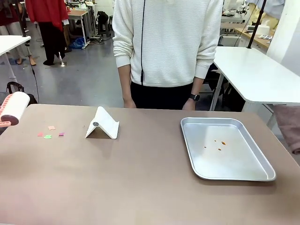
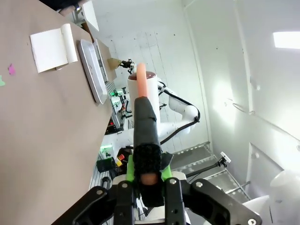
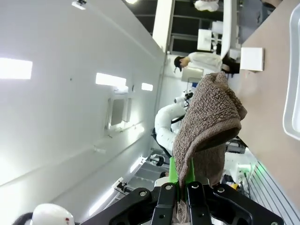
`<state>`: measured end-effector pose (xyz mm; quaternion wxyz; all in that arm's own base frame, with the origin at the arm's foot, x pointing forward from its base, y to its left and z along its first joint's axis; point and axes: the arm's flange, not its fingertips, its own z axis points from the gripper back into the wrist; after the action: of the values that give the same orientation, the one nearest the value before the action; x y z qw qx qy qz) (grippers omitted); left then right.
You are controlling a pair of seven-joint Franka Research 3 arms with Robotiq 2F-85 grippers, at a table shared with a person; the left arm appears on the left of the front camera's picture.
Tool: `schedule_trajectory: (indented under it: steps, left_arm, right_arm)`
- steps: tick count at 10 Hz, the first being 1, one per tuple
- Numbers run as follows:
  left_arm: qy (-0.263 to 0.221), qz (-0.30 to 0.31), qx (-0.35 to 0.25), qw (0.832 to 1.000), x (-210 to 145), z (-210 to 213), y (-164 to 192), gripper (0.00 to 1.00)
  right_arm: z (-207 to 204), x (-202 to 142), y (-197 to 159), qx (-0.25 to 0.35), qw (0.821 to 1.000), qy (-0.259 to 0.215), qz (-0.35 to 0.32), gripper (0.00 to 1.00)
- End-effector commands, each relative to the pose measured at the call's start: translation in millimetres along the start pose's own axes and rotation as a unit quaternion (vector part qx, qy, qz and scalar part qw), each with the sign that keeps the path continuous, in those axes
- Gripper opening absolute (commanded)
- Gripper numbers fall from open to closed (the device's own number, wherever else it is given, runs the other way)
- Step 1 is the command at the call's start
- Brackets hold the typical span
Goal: Clean the surface of the table.
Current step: Hold the Lint Roller with your left hand and the towel with your right hand, then if a person points to the right, clean the right side of the table with your right hand, and if they point to the left, clean the left side with your left hand.
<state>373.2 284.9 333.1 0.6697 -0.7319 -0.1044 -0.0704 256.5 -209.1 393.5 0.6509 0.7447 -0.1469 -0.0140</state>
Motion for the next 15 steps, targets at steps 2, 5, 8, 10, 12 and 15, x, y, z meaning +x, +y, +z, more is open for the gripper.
schedule_trajectory:
  steps: [2, 5, 8, 10, 12, 15]
  left_arm:
    - [0.0, 0.0, 0.0, 1.0, 0.0, 0.0, 0.0, 0.0]
    - [0.0, 0.0, 0.0, 1.0, 0.0, 0.0, 0.0, 0.0]
    - [0.0, 0.0, 0.0, 1.0, 0.0, 0.0, 0.0, 0.0]
    - [0.0, 0.0, 0.0, 1.0, 0.0, 0.0, 0.0, 0.0]
    - [0.0, 0.0, 0.0, 1.0, 0.0, 0.0, 0.0, 0.0]
    - [0.0, 0.0, 0.0, 1.0, 0.0, 0.0, 0.0, 0.0]
  right_arm:
    - [0.0, 0.0, 0.0, 0.0, 1.0, 0.0, 0.0, 0.0]
    - [0.0, 0.0, 0.0, 0.0, 1.0, 0.0, 0.0, 0.0]
    - [0.0, 0.0, 0.0, 0.0, 1.0, 0.0, 0.0, 0.0]
    - [0.0, 0.0, 0.0, 0.0, 1.0, 0.0, 0.0, 0.0]
    - [0.0, 0.0, 0.0, 0.0, 1.0, 0.0, 0.0, 0.0]
    - [0.0, 0.0, 0.0, 0.0, 1.0, 0.0, 0.0, 0.0]
